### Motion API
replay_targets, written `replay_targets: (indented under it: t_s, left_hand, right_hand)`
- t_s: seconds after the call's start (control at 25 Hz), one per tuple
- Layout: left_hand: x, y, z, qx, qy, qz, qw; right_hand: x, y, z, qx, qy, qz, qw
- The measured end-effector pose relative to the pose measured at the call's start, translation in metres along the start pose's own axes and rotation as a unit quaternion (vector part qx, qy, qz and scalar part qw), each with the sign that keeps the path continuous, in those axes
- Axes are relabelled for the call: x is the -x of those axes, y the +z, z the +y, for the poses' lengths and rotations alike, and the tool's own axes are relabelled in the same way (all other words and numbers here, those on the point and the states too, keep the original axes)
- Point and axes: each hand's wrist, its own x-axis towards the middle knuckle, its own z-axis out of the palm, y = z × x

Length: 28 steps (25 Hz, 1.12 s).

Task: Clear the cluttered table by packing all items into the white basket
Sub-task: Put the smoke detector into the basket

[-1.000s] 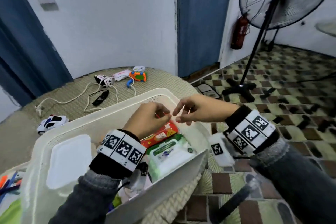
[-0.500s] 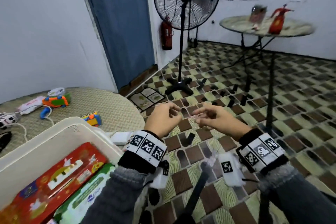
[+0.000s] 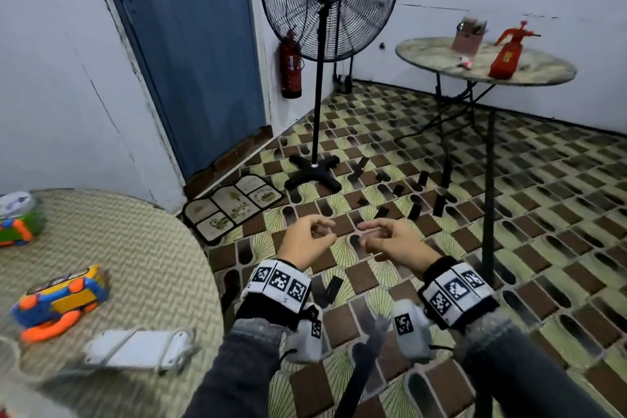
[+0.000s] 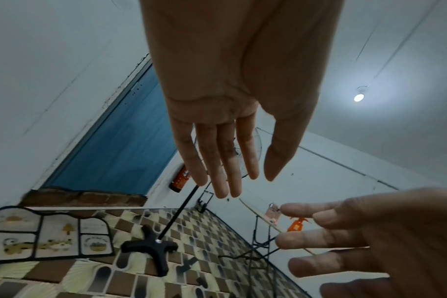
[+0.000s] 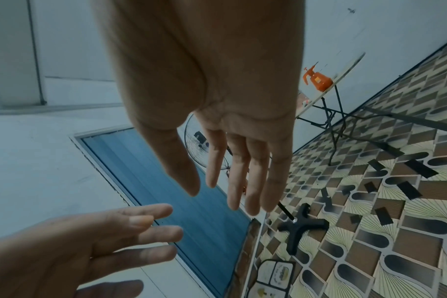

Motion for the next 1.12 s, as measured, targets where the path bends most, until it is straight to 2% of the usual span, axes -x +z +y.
replay_targets:
  t_s: [0.2,0.36,0.48,0.64,0.84,0.92,1.12]
  left_hand:
    - [-0.087,-0.018,-0.038,-0.002,-0.029,-0.010,1.000]
    - [-0.120,-0.029,-0.074,-0.017,-0.077,-0.010,0.997]
    - [-0.146,-0.040,-0.106,-0.005,-0.128,0.003,0.992]
    - [-0.183,-0.055,-0.144,0.015,-0.164,0.028,0.986]
    - [-0.250,-0.090,-0.178,0.045,-0.206,0.106,0.972]
    - [-0.271,-0.104,-0.182,0.062,-0.223,0.134,0.964]
    - [-0.312,-0.170,-0.194,0.091,-0.210,0.307,0.924]
  right_hand:
    - [-0.103,0.000,-0.006,0.026,0.022,-0.046,0.998]
    - [-0.154,0.006,-0.001,0.048,0.050,-0.092,0.993]
    - [-0.200,0.015,-0.002,0.066,0.075,-0.129,0.987]
    - [-0.271,0.028,-0.003,0.115,0.094,-0.187,0.971]
    - [-0.396,0.060,-0.024,0.167,0.067,-0.257,0.950]
    - [-0.430,0.076,-0.040,0.182,0.061,-0.288,0.938]
    - [-0.524,0.144,-0.105,0.155,-0.050,-0.340,0.926]
